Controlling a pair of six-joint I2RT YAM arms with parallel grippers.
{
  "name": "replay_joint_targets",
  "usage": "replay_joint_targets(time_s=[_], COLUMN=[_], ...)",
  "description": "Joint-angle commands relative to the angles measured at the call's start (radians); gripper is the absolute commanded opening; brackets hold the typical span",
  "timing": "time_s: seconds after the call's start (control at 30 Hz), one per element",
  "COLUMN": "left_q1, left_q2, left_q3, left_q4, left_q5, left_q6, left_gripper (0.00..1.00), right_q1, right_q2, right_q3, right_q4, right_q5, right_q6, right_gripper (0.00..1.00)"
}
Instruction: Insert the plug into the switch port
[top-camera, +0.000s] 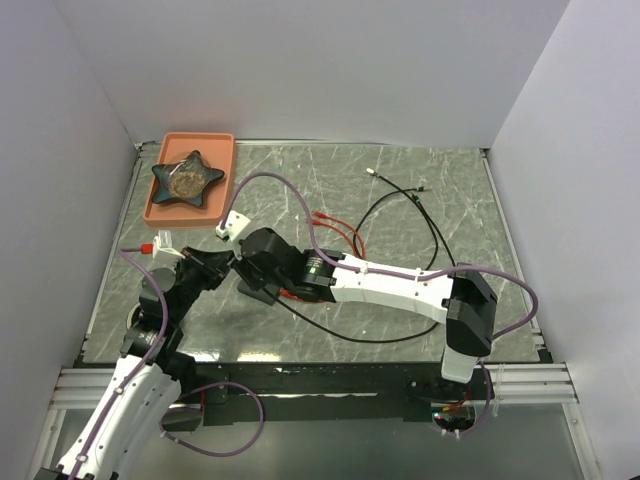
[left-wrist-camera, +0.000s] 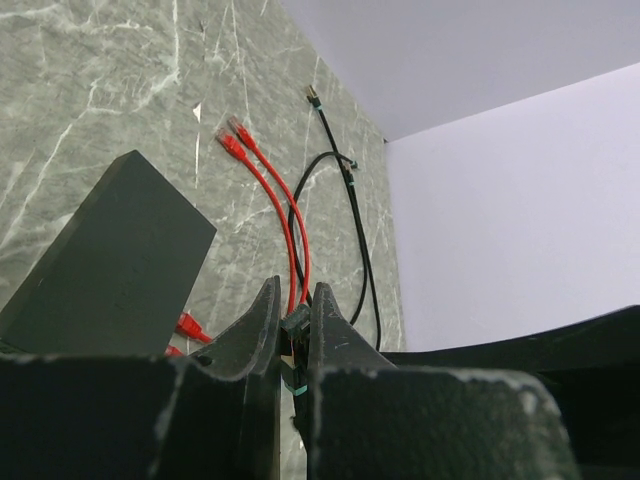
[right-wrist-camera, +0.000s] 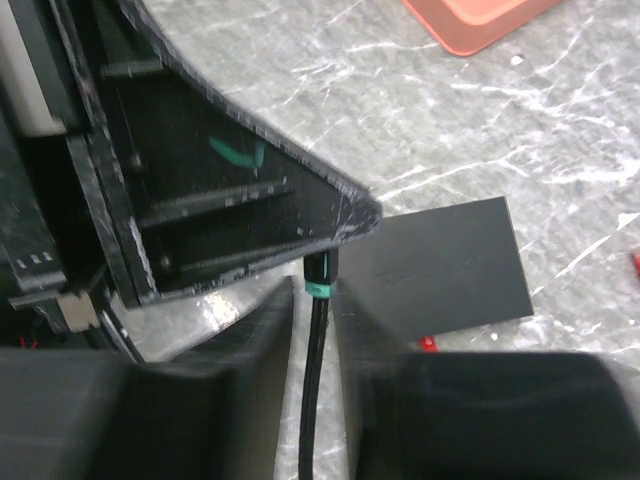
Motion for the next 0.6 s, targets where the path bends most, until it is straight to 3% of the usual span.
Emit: replay_joint_targets(time_s=[0.0, 0.57], left_q1=[-0.002, -0.002], left_q2=[-0.016, -0.013], left_q3=[0.040, 0.038], left_q4=[0.038, 0.045], left_q5=[0.011, 0.028], left_q6=[-0.008, -0.009], left_gripper=[0.04, 0.03], right_q1=[0.001, 0.003], right_q2=[-0.049, 0.029], right_q3=[-0.032, 0.050], right_q4=[0.038, 0.023], right_q5=[-0.026, 0.034], right_q6=[0.001, 0.041], right_gripper=[0.37, 0.33])
